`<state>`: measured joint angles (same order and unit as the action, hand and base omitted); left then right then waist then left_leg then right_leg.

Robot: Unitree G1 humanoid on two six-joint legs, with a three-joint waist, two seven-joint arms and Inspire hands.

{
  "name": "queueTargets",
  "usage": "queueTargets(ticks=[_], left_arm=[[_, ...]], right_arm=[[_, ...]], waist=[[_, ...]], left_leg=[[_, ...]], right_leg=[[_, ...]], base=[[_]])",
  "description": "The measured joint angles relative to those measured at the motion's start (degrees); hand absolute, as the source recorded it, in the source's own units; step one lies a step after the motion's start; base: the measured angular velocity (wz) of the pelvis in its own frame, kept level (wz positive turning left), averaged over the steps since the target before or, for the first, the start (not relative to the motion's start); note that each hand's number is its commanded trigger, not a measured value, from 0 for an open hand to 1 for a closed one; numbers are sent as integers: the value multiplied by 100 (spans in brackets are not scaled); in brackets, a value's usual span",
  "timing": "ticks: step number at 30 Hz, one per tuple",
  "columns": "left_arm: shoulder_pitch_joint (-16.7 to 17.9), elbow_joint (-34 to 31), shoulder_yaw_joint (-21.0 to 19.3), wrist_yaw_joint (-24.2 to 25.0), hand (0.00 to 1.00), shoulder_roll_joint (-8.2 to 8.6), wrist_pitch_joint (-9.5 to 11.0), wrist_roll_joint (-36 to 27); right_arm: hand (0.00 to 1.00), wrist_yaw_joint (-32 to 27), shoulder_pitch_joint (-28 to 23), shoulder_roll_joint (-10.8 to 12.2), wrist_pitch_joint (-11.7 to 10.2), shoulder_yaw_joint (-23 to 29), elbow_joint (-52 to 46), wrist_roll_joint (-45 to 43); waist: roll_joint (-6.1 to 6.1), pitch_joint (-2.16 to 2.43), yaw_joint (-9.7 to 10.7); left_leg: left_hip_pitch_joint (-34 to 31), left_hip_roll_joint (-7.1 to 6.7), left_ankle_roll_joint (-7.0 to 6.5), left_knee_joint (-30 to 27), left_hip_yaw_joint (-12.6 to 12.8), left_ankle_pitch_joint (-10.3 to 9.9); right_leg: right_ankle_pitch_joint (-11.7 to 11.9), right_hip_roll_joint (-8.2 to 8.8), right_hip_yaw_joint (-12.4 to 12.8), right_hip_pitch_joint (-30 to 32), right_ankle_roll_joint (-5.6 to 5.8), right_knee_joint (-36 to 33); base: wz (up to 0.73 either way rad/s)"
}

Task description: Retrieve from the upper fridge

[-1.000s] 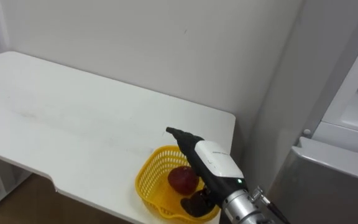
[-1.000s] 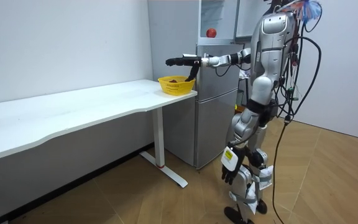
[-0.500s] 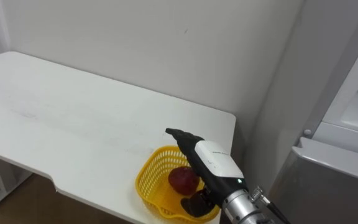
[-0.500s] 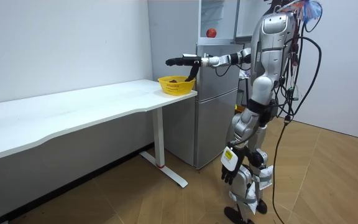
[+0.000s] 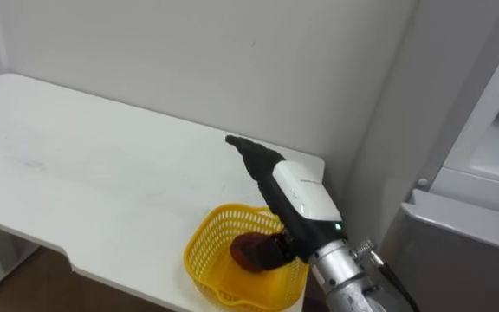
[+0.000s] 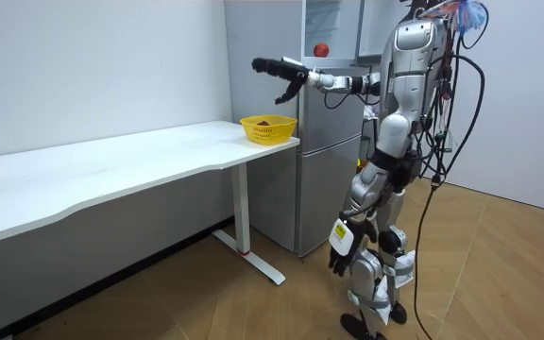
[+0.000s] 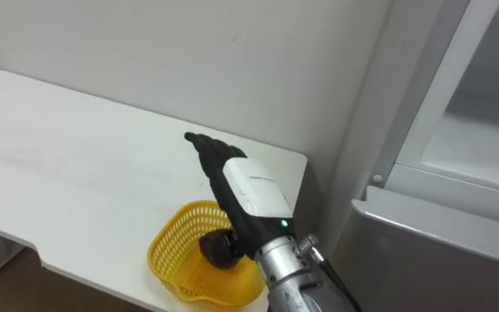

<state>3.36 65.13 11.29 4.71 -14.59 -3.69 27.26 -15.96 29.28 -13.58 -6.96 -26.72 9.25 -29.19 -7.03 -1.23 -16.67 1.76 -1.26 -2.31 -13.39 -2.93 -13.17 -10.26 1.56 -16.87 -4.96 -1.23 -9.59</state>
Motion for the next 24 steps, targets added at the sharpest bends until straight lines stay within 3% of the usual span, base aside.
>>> queueTargets(ticks=[4, 7, 9, 11, 12, 15, 20, 24], left_arm=[[30, 4, -64, -75, 0, 1, 13, -4], [40, 5, -94, -180, 0, 30, 12, -13], [43, 5, -99, -213, 0, 53, 12, -12], [72, 13, -118, -310, 0, 89, 17, -6], [89, 13, -142, -332, 0, 102, 18, -8], [191, 13, -209, -427, 0, 163, 25, -10], [243, 52, -195, -507, 0, 256, 96, -78], [244, 45, -211, -645, 0, 277, 175, -72]], right_arm=[[0, -42, -1, 0, -15, 127, -343, 0], [0, -50, -32, 5, -20, 149, -841, 86], [0, -91, -39, 9, -57, 163, -1147, 143], [0, -233, -196, 12, -114, 307, -1620, 139], [0, -284, -241, 11, -128, 349, -1736, 139], [0, -551, -418, 0, -239, 564, -2171, 153], [0, -991, -847, 2, -393, 979, -2348, 323], [0, -1234, -906, -5, -536, 1428, -2348, 334]], waist=[[78, -3, 90], [181, 4, 298], [256, 44, 388], [337, 153, 491], [354, 172, 516], [435, 152, 664], [416, 99, 885], [416, 89, 1038]], left_leg=[[34, 11, 0, 2, 130, 0], [25, 24, 0, 0, 158, -1], [19, 38, 1, 3, 211, -1], [14, 44, 1, 38, 246, -1], [43, 48, 1, 53, 265, -1], [176, 60, 1, 102, 327, -1], [341, 83, 1, 168, 483, -1], [342, 91, -1, 206, 556, -4]], right_leg=[[0, -3, 118, 5, 0, -7], [1, -10, 170, 37, 1, -29], [10, -22, 220, 55, 5, -29], [12, -28, 245, 66, 4, -30], [12, -30, 258, 58, 4, -33], [12, -58, 287, -22, 4, -37], [14, -63, 468, -94, 1, -51], [15, -91, 536, -29, 1, -112]], base=[[-15], [-7], [-13], [-7], [-12], [-13], [-14], [-12]])
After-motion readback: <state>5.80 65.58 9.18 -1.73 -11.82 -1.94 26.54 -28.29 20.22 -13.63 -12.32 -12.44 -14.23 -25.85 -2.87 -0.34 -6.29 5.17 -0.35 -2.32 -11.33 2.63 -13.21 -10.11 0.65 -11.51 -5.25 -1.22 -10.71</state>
